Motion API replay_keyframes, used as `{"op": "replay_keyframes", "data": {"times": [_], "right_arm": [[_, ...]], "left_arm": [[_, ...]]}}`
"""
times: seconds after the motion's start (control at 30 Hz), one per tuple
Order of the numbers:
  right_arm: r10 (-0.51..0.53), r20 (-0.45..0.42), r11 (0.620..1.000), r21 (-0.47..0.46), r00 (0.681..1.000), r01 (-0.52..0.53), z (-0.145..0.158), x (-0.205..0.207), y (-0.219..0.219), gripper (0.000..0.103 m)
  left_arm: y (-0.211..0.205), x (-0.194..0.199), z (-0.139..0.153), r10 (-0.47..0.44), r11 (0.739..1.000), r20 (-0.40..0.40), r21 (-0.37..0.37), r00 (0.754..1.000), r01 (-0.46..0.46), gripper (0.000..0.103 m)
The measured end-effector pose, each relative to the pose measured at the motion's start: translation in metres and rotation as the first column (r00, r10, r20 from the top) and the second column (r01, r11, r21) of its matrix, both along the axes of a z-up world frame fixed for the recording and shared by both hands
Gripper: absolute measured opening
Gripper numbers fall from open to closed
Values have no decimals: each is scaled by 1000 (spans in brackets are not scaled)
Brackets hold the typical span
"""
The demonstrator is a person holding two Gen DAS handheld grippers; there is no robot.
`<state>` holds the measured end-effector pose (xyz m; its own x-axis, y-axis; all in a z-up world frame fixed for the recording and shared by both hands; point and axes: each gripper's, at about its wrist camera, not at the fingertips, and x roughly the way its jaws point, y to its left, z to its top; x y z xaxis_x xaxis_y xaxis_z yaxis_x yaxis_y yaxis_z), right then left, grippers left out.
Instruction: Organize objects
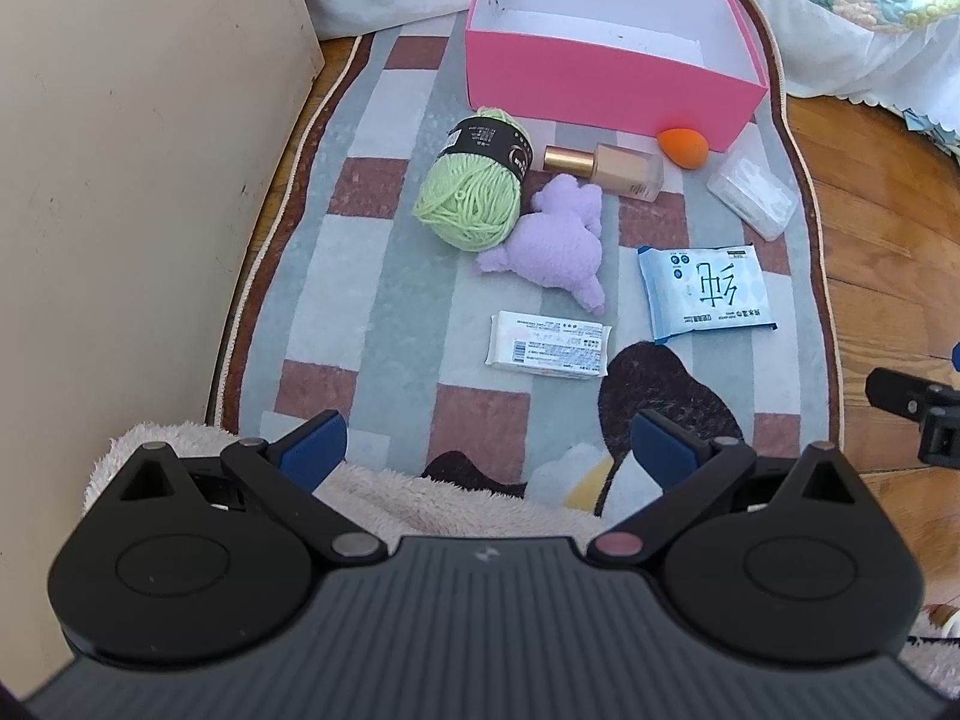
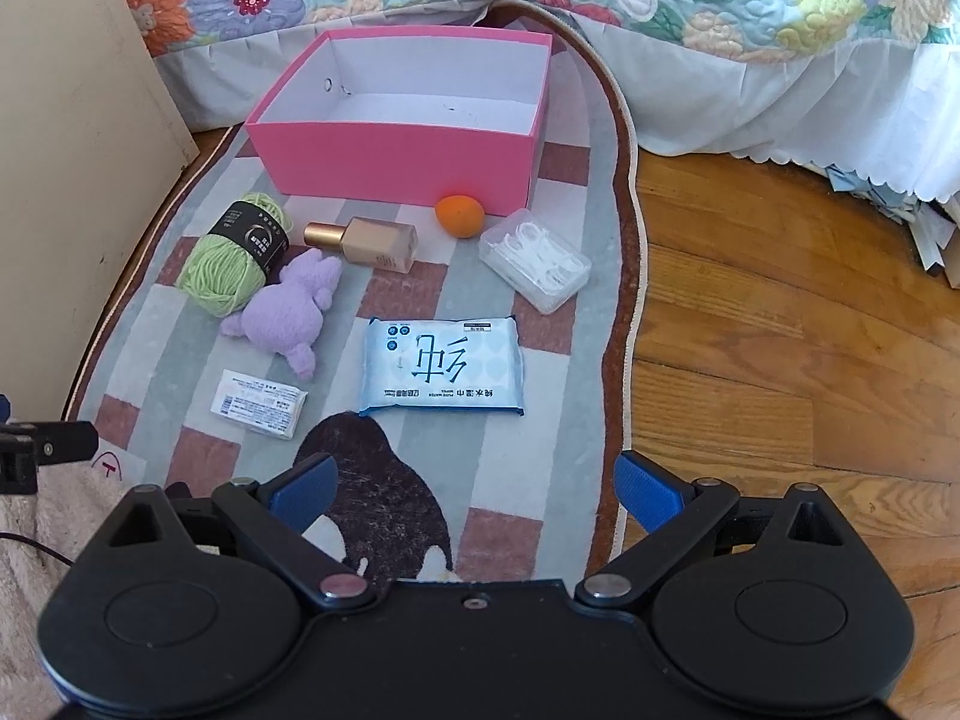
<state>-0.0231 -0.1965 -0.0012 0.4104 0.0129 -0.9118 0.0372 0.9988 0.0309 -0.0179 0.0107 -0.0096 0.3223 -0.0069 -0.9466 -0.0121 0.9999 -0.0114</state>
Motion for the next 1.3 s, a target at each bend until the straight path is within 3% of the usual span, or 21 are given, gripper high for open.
{"op": "replay_keyframes", "data": {"times": [1.3], "right_arm": [[16,-20,1000,2,1000,-16,-3,-1,7,100]], "left_arm": [[5,-11,14,58,998,19,-25,998,-57,103]]}}
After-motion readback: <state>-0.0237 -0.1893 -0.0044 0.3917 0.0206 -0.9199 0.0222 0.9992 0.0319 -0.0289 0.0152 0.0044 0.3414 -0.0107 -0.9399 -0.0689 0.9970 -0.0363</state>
